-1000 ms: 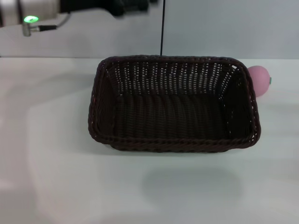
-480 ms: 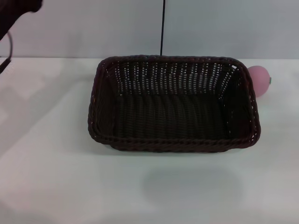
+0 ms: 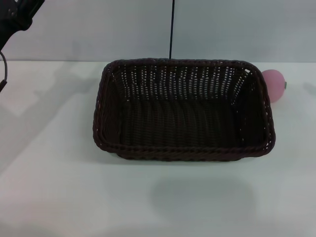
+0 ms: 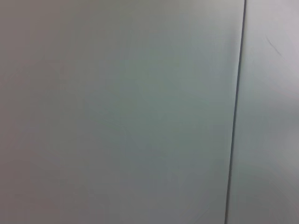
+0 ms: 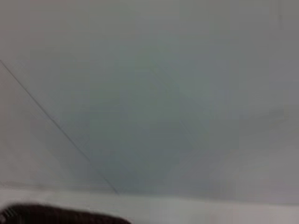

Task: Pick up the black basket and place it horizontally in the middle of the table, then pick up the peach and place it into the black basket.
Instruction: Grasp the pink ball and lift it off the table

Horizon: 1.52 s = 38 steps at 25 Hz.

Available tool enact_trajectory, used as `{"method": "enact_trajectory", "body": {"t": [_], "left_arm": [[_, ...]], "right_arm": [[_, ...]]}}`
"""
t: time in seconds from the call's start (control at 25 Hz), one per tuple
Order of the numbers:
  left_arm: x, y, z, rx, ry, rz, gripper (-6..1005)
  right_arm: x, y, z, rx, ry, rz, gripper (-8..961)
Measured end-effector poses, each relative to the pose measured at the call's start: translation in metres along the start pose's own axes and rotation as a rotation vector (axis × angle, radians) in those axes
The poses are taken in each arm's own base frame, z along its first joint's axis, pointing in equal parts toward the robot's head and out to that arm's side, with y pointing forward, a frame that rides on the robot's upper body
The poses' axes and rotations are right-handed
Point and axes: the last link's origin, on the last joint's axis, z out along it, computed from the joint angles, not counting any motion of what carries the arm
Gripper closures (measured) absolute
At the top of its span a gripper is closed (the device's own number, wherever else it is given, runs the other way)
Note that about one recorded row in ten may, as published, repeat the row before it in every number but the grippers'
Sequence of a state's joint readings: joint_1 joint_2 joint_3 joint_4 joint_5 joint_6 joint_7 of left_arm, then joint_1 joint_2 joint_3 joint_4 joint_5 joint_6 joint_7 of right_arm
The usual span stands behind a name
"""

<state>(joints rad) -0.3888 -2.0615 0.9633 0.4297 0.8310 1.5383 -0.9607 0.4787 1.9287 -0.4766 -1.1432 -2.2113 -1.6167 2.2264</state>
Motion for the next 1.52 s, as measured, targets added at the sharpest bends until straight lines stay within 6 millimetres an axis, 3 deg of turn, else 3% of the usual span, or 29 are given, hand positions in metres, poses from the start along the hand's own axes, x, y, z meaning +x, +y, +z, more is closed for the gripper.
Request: {"method": "enact_trajectory", "body": {"t": [0.16,0.44,0.64,0.76,0.96,1.52], "left_arm": [[-0.001,0.001,-0.002,0.002,0.000,-0.007,303],[-0.003,0.002,-0.007,0.008,0.000,-0.019,303],[-0.002,0.001,-0.015,0.023,0.008,-0.019,303],[-0.003,0.001,-0.018,0.032,0.007,-0.023,303],[-0.006,0.002,-0.021,0.041,0.001,-0.035,303],[-0.009,0.002,-0.023,0.050,-0.004,-0.047,304]], "right_arm": [[-0.025,0.005,0.010,0.060,0.135,-0.047,347],[-0.042,0.013,0.035,0.120,0.209,-0.125,332],[-0.038,0.017,0.067,0.184,0.326,-0.164,321],[-0.036,0.022,0.088,0.185,0.394,-0.193,266],[-0.032,0.029,0.110,0.177,0.427,-0.236,229],[-0.021,0.040,0.142,0.159,0.442,-0.256,254]]}}
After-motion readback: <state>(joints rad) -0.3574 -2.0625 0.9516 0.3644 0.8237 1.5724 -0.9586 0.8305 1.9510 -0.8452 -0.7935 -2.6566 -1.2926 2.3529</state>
